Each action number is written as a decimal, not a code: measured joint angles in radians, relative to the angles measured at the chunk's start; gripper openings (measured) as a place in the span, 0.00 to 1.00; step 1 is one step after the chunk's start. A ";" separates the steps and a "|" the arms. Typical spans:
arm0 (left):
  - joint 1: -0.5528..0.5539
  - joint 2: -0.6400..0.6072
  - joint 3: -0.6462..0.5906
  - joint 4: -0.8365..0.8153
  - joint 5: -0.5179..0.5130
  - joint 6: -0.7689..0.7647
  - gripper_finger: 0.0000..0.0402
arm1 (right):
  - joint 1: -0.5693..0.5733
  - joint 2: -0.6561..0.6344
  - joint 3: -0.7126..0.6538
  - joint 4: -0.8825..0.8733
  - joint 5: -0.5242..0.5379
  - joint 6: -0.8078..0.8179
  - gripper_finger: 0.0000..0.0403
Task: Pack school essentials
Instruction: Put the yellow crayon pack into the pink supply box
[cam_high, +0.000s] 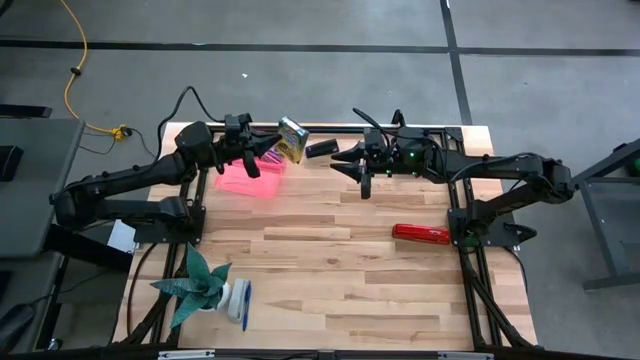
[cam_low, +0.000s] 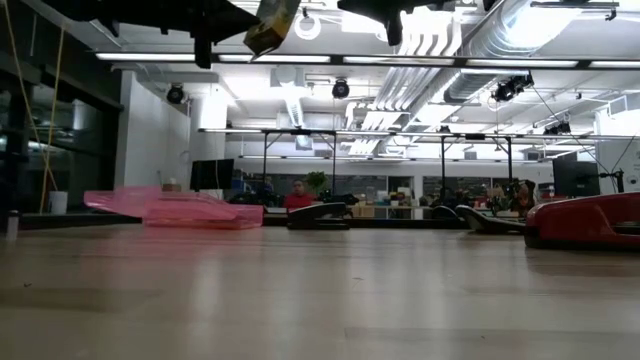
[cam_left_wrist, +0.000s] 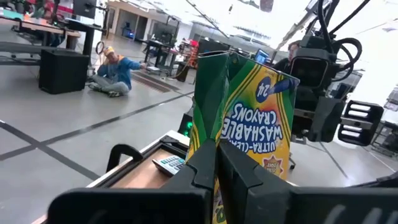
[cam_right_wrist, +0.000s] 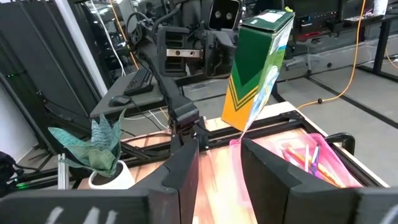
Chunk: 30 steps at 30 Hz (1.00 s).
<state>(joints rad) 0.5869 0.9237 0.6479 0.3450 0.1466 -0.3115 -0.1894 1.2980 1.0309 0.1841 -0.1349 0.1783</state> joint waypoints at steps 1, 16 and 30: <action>0.000 0.000 0.000 -0.002 -0.006 0.000 0.00 | 0.000 0.000 0.000 0.000 0.000 0.000 0.28; 0.197 0.167 0.001 -0.343 -0.386 -0.176 0.00 | 0.000 0.000 0.000 -0.007 0.021 0.004 0.28; 0.458 0.289 0.001 -0.567 -0.310 -0.068 0.00 | 0.000 0.000 0.000 -0.040 0.020 0.026 0.28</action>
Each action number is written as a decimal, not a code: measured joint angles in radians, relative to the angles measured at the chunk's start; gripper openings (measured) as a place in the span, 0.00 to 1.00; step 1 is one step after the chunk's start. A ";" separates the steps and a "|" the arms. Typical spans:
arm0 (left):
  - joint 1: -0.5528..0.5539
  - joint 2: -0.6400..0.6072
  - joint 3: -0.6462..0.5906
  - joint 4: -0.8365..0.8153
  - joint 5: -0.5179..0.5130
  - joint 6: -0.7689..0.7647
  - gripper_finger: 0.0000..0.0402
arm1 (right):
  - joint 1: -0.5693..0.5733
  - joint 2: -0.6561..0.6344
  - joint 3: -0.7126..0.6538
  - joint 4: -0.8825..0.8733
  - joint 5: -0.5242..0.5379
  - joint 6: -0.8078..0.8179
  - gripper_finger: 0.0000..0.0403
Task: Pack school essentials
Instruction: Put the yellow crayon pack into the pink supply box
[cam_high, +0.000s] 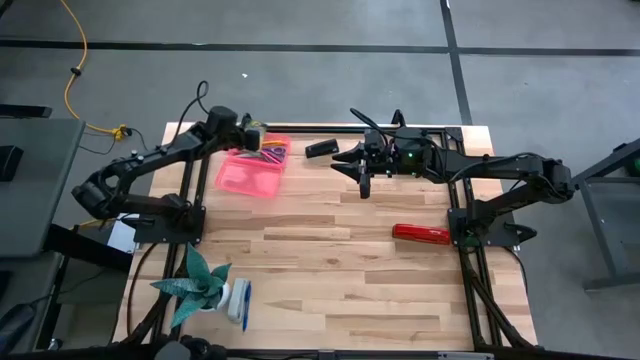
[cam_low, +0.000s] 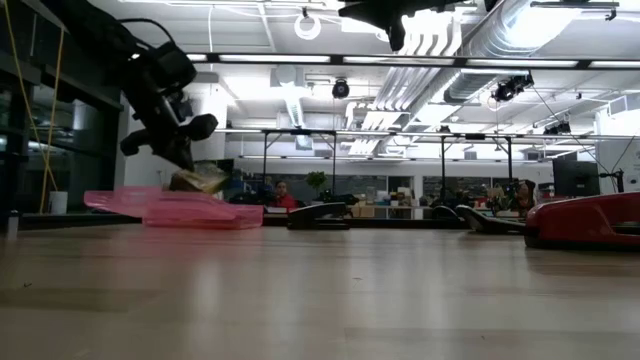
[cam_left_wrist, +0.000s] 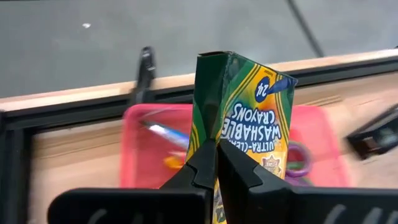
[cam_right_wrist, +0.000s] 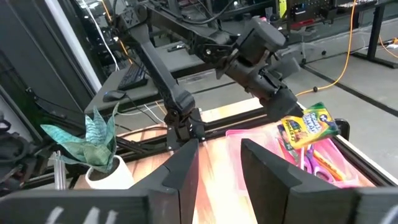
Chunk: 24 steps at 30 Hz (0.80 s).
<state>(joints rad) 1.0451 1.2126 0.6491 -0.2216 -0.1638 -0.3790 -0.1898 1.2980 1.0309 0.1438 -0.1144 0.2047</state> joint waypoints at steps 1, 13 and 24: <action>0.013 0.003 0.000 -0.006 0.010 0.013 0.00 | 0.000 0.000 0.000 0.001 0.000 -0.001 0.28; -0.002 0.052 0.000 -0.014 -0.010 0.015 0.00 | 0.000 0.000 0.000 0.001 -0.001 0.019 0.28; -0.019 0.070 0.000 -0.011 -0.064 -0.003 0.08 | 0.001 0.000 0.000 0.001 -0.001 0.023 0.28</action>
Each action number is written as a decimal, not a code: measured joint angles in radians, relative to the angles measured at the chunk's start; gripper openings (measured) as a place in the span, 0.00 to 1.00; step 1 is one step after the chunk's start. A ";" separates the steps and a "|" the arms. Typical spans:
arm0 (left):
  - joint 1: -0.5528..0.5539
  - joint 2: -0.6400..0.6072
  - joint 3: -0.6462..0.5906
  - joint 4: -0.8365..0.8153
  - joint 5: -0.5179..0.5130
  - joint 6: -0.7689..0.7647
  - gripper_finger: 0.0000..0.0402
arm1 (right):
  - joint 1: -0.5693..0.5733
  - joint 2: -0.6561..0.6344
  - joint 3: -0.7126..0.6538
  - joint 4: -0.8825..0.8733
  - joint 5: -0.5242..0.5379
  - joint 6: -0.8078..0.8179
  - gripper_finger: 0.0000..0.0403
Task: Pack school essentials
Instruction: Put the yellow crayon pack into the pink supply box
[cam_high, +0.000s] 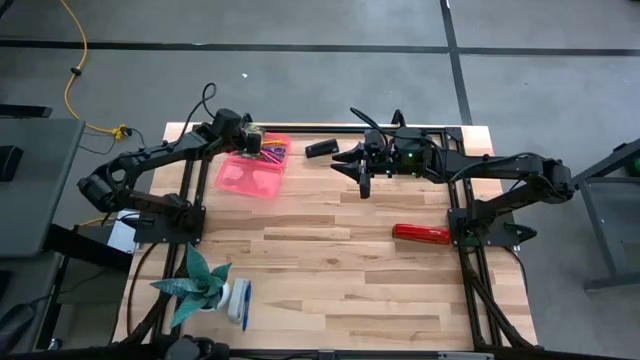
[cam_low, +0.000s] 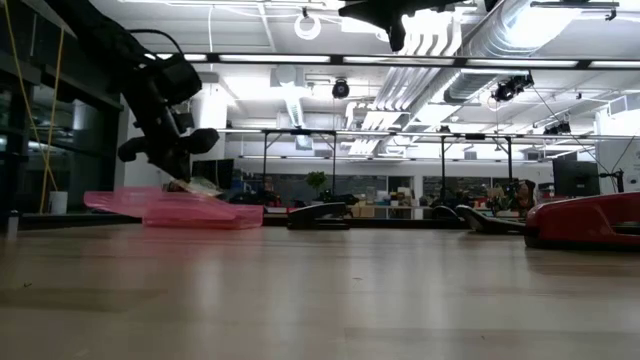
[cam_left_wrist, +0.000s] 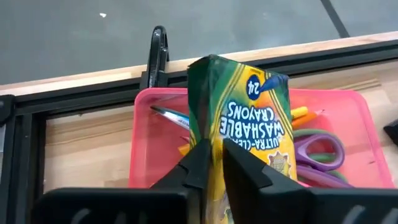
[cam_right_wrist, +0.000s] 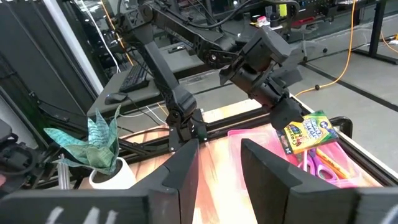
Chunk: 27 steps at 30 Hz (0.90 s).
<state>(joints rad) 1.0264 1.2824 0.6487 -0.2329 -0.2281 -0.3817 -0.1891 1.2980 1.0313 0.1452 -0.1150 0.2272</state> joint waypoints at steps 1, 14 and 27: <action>0.000 -0.003 0.000 -0.005 0.005 0.000 0.10 | 0.000 0.000 0.000 0.000 0.000 0.000 0.28; -0.001 -0.129 0.042 -0.081 0.050 0.008 0.38 | 0.000 0.000 0.000 -0.007 -0.001 0.000 0.28; -0.079 0.015 0.046 0.127 0.022 -0.081 0.03 | 0.000 0.000 0.000 -0.007 -0.001 0.007 0.28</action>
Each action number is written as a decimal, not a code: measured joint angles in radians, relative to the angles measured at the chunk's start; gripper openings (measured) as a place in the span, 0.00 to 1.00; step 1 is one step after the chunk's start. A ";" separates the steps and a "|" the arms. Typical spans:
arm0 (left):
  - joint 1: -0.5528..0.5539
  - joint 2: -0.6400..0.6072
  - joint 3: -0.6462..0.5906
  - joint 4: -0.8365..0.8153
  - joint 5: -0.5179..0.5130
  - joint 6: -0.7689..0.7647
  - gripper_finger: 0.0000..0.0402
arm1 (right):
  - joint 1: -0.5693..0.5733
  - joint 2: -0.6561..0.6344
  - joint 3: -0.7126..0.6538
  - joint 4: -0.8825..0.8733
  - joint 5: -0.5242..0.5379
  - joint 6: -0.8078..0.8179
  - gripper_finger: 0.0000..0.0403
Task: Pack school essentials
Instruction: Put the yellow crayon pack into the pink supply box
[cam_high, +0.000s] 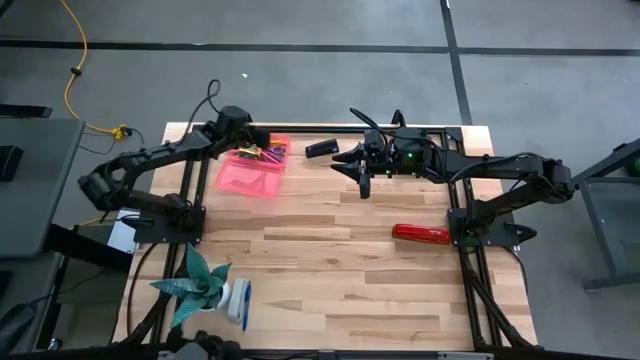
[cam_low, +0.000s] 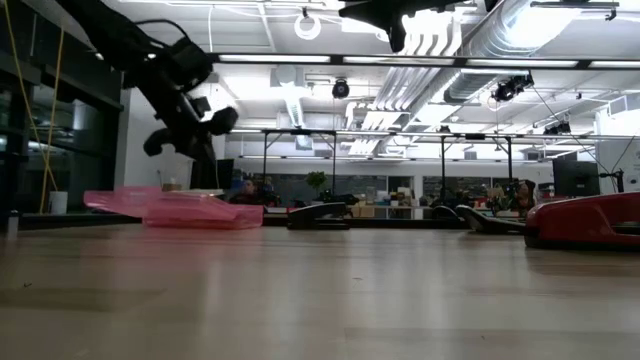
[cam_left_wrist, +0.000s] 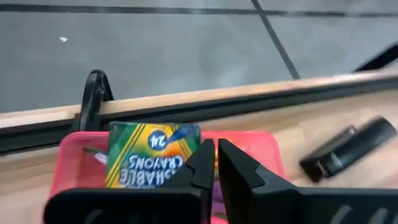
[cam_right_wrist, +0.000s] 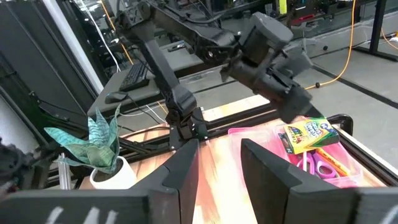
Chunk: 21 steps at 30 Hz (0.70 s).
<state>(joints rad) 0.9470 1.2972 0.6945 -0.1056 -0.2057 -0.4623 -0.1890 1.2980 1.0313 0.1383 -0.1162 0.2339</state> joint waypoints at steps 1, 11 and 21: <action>-0.011 0.023 0.000 0.023 -0.016 -0.021 0.03 | 0.000 0.000 0.000 0.000 0.000 0.009 0.28; -0.052 0.164 0.000 0.037 -0.068 -0.049 0.00 | 0.000 0.000 0.000 0.000 0.000 0.020 0.28; -0.037 0.132 -0.001 -0.135 -0.102 0.088 0.00 | 0.000 0.000 0.000 0.000 0.000 0.028 0.28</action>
<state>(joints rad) 0.9104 1.4293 0.6937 -0.2411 -0.3077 -0.3746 -0.1890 1.2980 1.0313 0.1387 -0.1158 0.2617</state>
